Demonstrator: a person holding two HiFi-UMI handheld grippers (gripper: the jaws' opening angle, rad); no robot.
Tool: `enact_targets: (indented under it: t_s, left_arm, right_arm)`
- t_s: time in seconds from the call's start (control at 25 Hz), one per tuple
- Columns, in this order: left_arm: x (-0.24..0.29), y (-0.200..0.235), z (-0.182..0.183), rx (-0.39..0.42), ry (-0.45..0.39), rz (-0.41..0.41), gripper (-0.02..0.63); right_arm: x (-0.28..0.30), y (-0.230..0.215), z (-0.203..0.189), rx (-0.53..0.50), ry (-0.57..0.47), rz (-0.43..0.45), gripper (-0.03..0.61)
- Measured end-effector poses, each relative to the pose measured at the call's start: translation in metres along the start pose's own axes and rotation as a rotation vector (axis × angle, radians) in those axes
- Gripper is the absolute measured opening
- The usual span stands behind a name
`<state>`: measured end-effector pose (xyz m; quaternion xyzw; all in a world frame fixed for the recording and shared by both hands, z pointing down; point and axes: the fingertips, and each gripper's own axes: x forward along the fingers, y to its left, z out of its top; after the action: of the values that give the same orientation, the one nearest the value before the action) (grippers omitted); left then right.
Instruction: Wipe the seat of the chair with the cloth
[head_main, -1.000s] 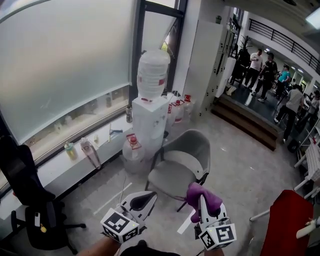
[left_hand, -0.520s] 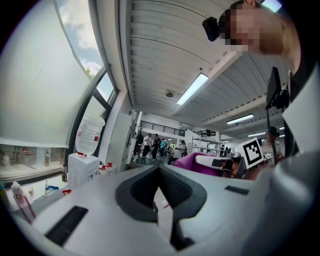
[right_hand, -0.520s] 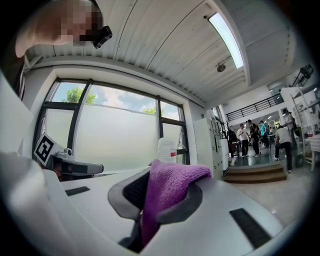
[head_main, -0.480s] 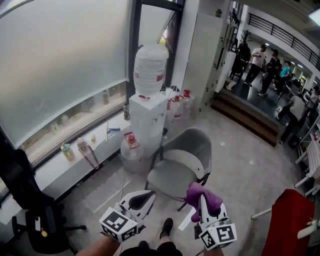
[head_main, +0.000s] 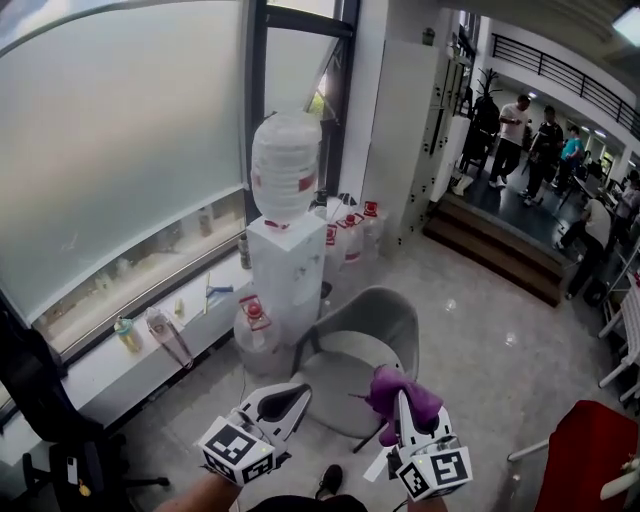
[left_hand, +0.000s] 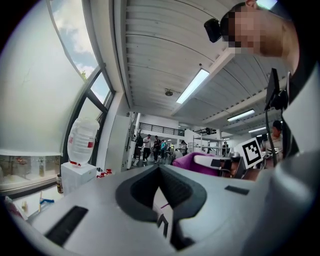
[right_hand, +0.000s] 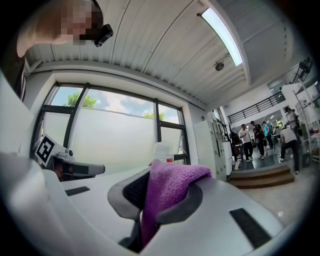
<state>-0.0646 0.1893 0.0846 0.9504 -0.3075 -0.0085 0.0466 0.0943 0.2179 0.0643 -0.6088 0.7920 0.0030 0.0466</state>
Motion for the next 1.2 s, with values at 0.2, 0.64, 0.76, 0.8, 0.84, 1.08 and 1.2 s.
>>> enact_targets:
  t_s: [0.2, 0.64, 0.76, 0.8, 0.84, 1.08, 1.2]
  left_arm:
    - [0.053, 0.008, 0.004, 0.014, 0.008, -0.015, 0.003]
    - [0.147, 0.014, -0.001, 0.024, 0.048, -0.023, 0.003]
    - [0.164, 0.015, -0.001, 0.034, 0.058, -0.036, 0.003]
    - [0.168, 0.016, -0.001, 0.036, 0.062, -0.041, 0.003]
    - [0.173, 0.018, -0.002, 0.036, 0.066, -0.044, 0.003]
    - [0.195, 0.036, -0.012, 0.029, 0.083, -0.089, 0.003]
    - [0.201, 0.051, -0.014, 0.022, 0.086, -0.122, 0.003]
  right_arm:
    - [0.024, -0.042, 0.001, 0.011, -0.013, -0.016, 0.025]
    - [0.059, -0.122, -0.009, 0.043, -0.008, -0.009, 0.026]
    - [0.068, -0.137, -0.011, 0.046, -0.004, -0.014, 0.025]
    - [0.07, -0.141, -0.011, 0.047, -0.004, -0.019, 0.025]
    - [0.073, -0.144, -0.011, 0.047, -0.004, -0.024, 0.025]
    - [0.089, -0.159, -0.021, 0.043, 0.016, -0.078, 0.025]
    - [0.1, -0.161, -0.027, 0.045, 0.022, -0.12, 0.025]
